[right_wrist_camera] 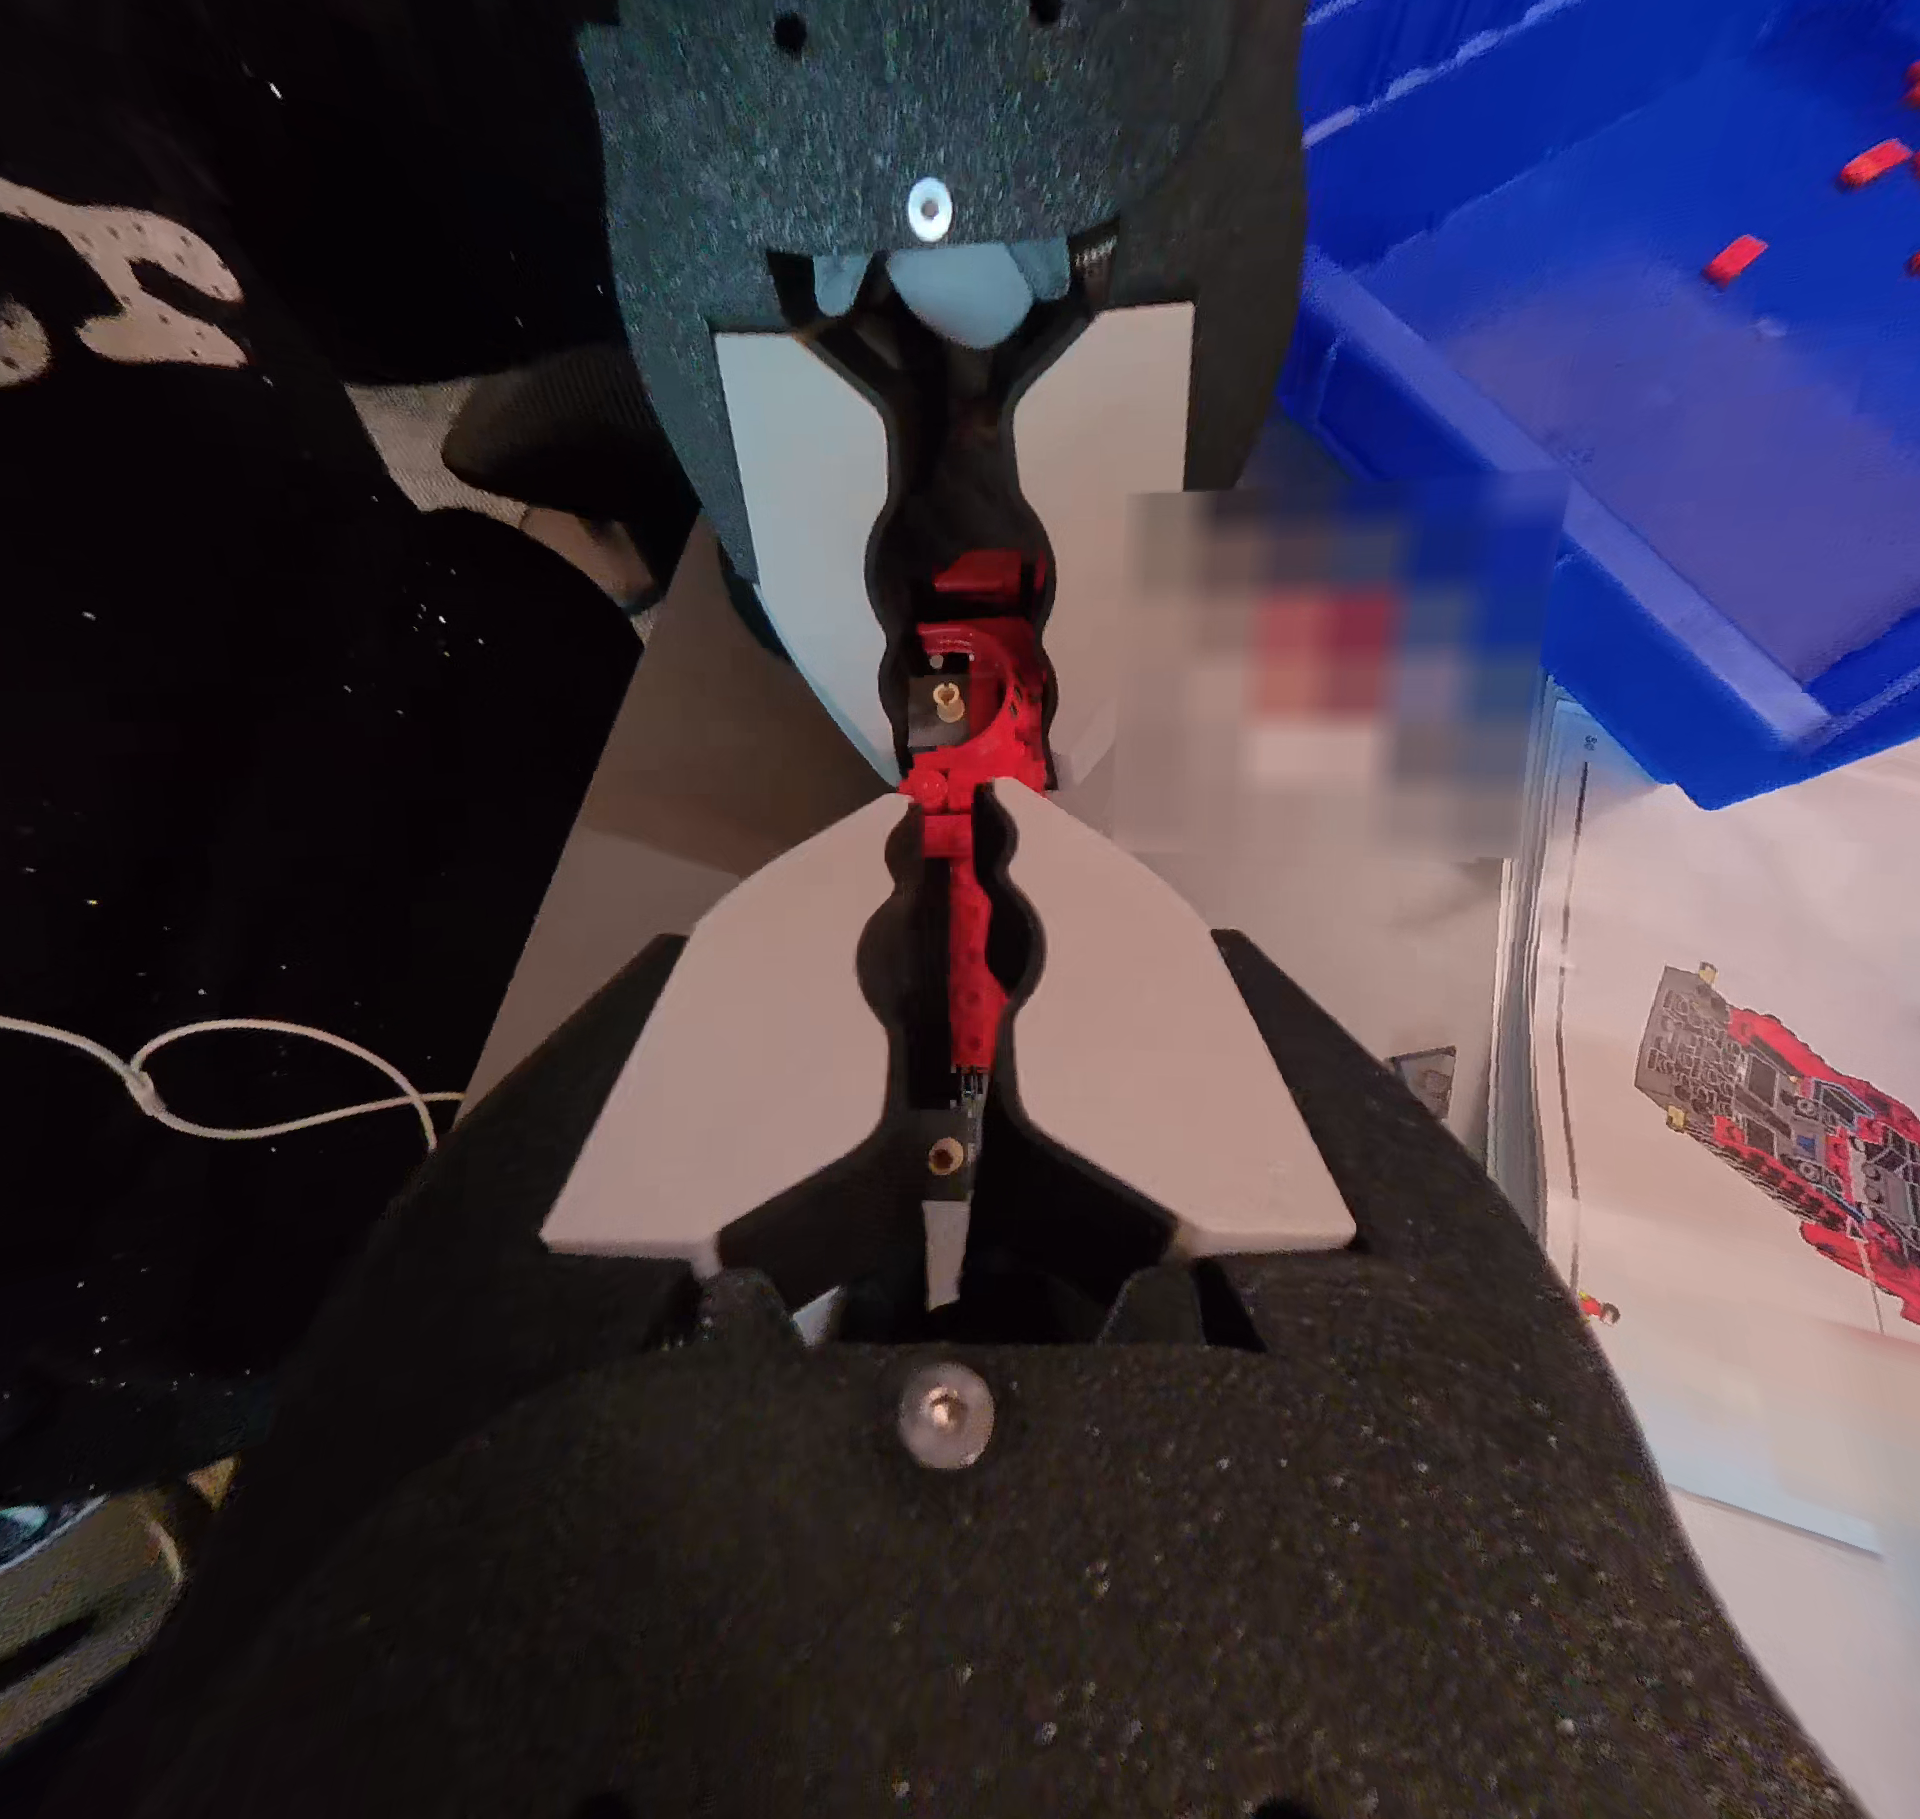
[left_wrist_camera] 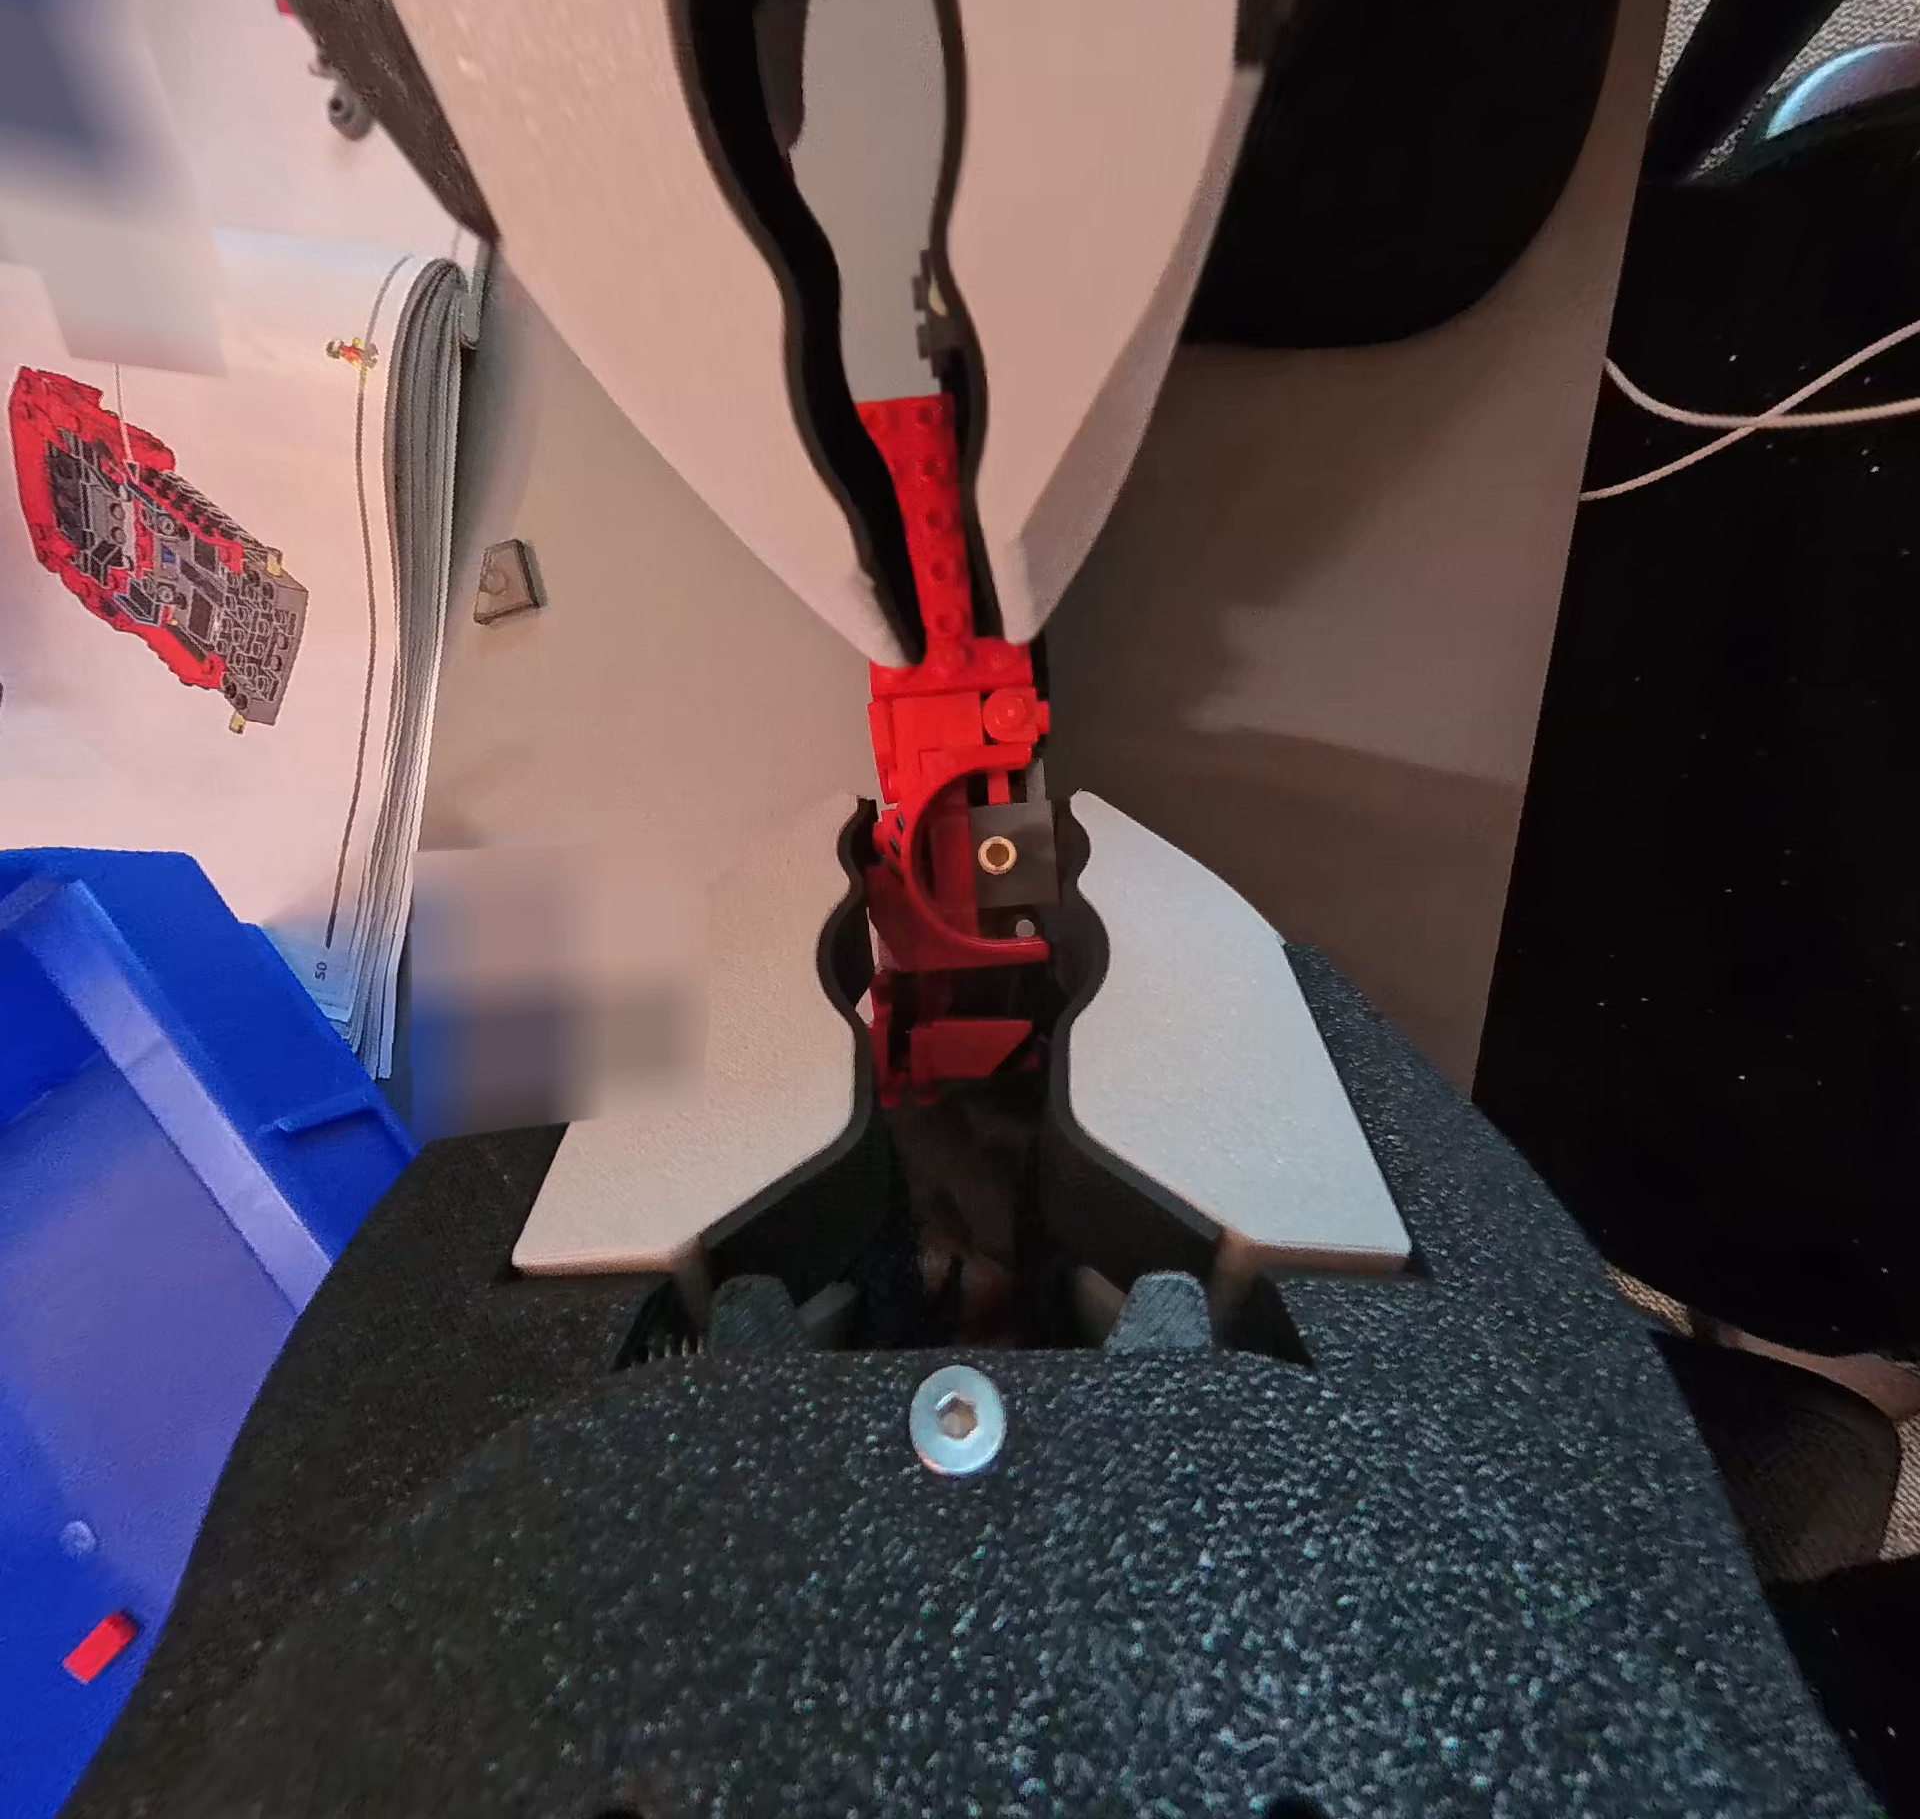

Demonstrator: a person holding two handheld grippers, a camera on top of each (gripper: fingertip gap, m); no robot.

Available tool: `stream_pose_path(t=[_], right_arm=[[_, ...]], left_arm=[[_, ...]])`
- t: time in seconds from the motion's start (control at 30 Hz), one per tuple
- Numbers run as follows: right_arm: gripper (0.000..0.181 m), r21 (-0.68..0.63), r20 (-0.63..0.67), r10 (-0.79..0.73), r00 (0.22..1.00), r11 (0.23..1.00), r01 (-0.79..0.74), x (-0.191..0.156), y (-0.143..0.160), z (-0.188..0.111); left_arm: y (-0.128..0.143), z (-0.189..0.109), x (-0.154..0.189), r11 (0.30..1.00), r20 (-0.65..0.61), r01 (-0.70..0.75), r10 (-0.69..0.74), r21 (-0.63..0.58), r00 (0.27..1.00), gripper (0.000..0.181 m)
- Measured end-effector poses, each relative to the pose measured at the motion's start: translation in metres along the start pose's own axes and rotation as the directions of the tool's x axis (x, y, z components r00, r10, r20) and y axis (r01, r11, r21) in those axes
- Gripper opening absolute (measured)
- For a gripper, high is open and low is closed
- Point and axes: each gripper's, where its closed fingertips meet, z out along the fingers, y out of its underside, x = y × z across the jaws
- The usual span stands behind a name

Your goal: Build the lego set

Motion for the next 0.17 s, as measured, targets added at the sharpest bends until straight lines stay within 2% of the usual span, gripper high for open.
stream_pose_path(t=[0.17], right_arm=[[0.008, -0.031, -0.031, -0.005, 1.000, 1.000, 0.004, 0.0020, 0.0052, -0.0010]], left_arm=[[0.0001, -0.0001, 0.0003, 1.000, -0.003, 0.003, -0.003, 0.000, 1.000, 0.032]])
